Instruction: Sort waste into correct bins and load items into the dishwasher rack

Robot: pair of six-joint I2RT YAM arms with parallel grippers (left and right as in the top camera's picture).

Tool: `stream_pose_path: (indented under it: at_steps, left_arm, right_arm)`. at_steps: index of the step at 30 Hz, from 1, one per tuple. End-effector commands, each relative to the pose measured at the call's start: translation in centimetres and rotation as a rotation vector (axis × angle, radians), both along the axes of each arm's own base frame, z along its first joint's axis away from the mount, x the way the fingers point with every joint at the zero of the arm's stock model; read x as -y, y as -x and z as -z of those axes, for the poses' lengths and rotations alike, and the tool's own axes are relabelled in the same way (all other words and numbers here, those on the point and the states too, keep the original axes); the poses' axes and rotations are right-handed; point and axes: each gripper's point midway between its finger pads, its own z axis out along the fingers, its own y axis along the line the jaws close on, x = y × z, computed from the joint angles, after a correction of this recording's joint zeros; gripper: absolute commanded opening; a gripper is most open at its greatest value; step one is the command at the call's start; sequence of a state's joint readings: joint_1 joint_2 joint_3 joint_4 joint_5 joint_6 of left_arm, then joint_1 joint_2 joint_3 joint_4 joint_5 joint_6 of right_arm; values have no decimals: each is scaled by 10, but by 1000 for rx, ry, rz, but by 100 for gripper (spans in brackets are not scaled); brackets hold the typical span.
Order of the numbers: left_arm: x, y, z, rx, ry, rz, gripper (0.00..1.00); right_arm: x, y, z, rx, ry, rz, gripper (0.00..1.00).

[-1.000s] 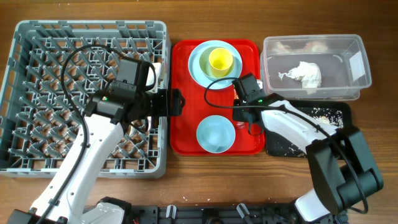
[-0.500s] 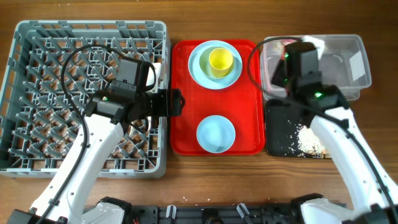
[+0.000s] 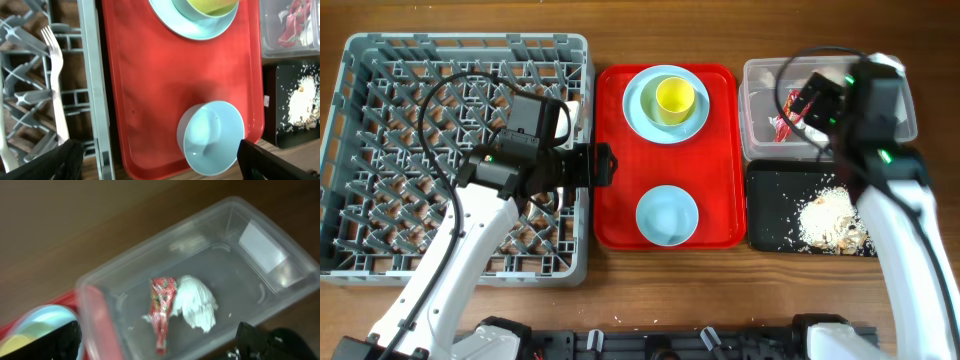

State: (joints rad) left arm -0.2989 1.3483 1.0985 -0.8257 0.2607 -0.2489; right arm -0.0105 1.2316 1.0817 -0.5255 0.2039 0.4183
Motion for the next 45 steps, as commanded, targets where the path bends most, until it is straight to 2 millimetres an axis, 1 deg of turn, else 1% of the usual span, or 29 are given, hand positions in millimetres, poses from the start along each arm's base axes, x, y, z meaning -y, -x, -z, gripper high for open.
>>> stream_pose_path:
  at_steps: [1, 2, 4, 6, 8, 10, 12, 14, 17, 19, 22, 45]
  left_arm:
    - [0, -4, -8, 19, 16, -7, 100]
    - [0, -4, -8, 19, 16, -7, 100]
    - [0, -4, -8, 19, 16, -7, 100]
    - [0, -4, -8, 19, 16, -7, 100]
    - [0, -4, -8, 19, 16, -7, 100]
    - [0, -4, -8, 19, 16, -7, 100]
    - [0, -4, -8, 19, 16, -7, 100]
    - [0, -4, -8, 19, 16, -7, 100]
    - [0, -4, -8, 19, 16, -7, 100]
    - [0, -4, -8, 19, 16, -7, 100]
    - [0, -4, -8, 19, 16, -7, 100]
    - [0, -4, -8, 19, 15, -7, 100]
  right_arm:
    - [-10, 60, -58, 128, -45, -41, 99]
    - [-10, 84, -72, 167, -54, -35, 100]
    - [-11, 122, -91, 235, -56, -34, 100]
    - [-12, 161, -104, 301, -54, -36, 100]
    - [-11, 197, -110, 357, -50, -35, 100]
    - [-4, 234, -110, 411, -27, 7, 100]
    - [-2, 246, -109, 431, -21, 18, 100]
    - [-2, 249, -105, 415, -22, 17, 100]
    - [-3, 253, -89, 354, -48, 29, 100]
    - [-3, 256, -82, 326, -60, 32, 100]
    - [-4, 258, -77, 311, -93, 49, 100]
    - [-4, 258, -77, 311, -93, 49, 100]
